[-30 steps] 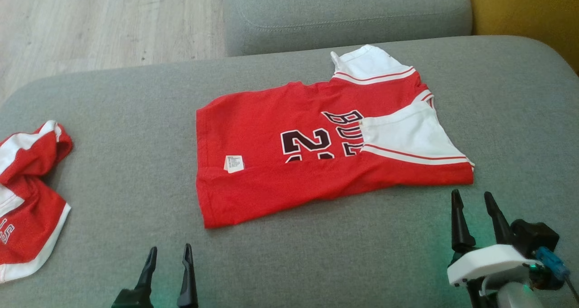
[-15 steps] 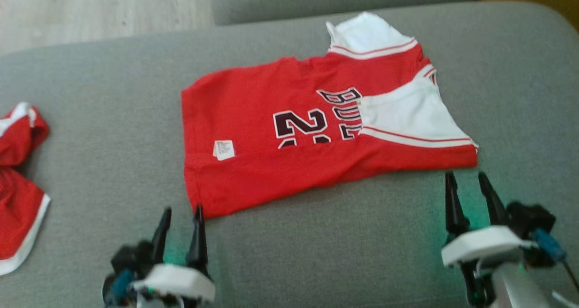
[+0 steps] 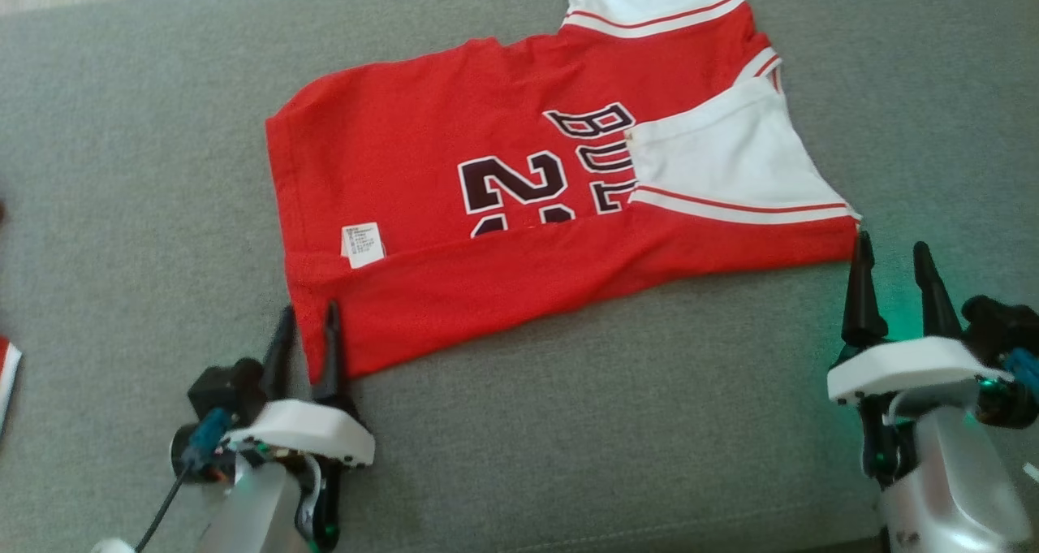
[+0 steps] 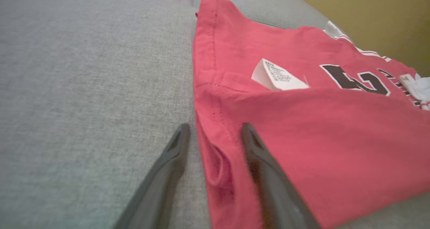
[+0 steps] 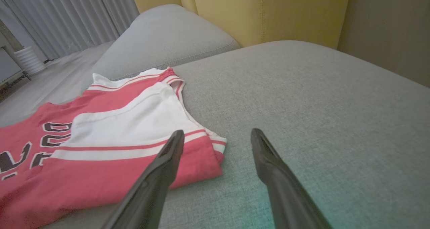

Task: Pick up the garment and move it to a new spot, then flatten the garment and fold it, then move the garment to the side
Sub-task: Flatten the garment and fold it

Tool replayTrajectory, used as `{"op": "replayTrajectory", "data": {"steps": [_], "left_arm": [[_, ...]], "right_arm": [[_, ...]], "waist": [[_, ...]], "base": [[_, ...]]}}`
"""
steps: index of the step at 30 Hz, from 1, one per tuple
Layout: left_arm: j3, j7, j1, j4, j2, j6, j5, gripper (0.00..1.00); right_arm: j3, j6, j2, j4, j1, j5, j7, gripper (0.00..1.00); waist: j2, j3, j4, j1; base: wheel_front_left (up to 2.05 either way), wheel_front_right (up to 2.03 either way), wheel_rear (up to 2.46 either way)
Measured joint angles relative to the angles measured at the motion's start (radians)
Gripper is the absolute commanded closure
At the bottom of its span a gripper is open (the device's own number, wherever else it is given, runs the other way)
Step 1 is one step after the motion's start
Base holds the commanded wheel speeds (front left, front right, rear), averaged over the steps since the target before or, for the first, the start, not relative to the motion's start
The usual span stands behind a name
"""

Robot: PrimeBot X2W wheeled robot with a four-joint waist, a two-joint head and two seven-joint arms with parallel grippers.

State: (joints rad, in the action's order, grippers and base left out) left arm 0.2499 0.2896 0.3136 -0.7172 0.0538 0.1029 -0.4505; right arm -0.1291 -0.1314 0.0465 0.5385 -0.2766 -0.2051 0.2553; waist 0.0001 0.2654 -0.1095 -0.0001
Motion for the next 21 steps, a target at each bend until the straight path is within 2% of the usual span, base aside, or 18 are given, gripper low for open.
{"op": "replayTrajectory", "data": {"steps": [11, 12, 13, 14, 18, 21], "left_arm": [[0.117, 0.002, 0.052, -0.009, 0.014, 0.007, -0.069, 1.0], [0.121, 0.002, 0.053, -0.007, 0.014, 0.007, -0.069, 1.0], [0.124, 0.001, 0.053, -0.005, 0.014, 0.007, -0.071, 1.0], [0.125, 0.001, 0.053, -0.005, 0.013, 0.008, -0.072, 1.0], [0.11, -0.017, 0.042, 0.01, 0.008, 0.013, -0.072, 1.0], [0.104, -0.026, -0.004, 0.027, -0.001, 0.021, -0.069, 1.0]], "right_arm": [[-0.053, 0.0, 0.0, 0.283, -0.154, 0.005, 0.002, 0.0], [-0.063, 0.0, 0.0, 0.304, -0.162, 0.005, 0.01, 0.15], [-0.069, 0.0, 0.001, 0.321, -0.171, 0.014, 0.011, 0.67], [-0.075, 0.0, 0.002, 0.335, -0.181, 0.019, 0.011, 1.0], [-0.085, 0.0, -0.002, 0.343, -0.193, 0.022, 0.008, 1.0], [-0.106, 0.0, -0.002, 0.301, -0.152, 0.021, 0.003, 1.0]], "waist": [[0.0, 0.031, 0.053, 0.0], [0.0, 0.031, 0.057, 0.0], [0.0, 0.03, 0.061, 0.0001], [0.0, 0.028, 0.064, 0.0001], [-0.0001, 0.004, 0.068, 0.0003], [-0.0001, -0.03, 0.066, 0.0003]], "base": [[0.0, 0.0, 0.0], [0.0, 0.0, 0.0], [0.0, 0.0, 0.0], [0.0, 0.0, 0.0], [0.0, 0.0, 0.0], [0.0, 0.0, 0.0]]}}
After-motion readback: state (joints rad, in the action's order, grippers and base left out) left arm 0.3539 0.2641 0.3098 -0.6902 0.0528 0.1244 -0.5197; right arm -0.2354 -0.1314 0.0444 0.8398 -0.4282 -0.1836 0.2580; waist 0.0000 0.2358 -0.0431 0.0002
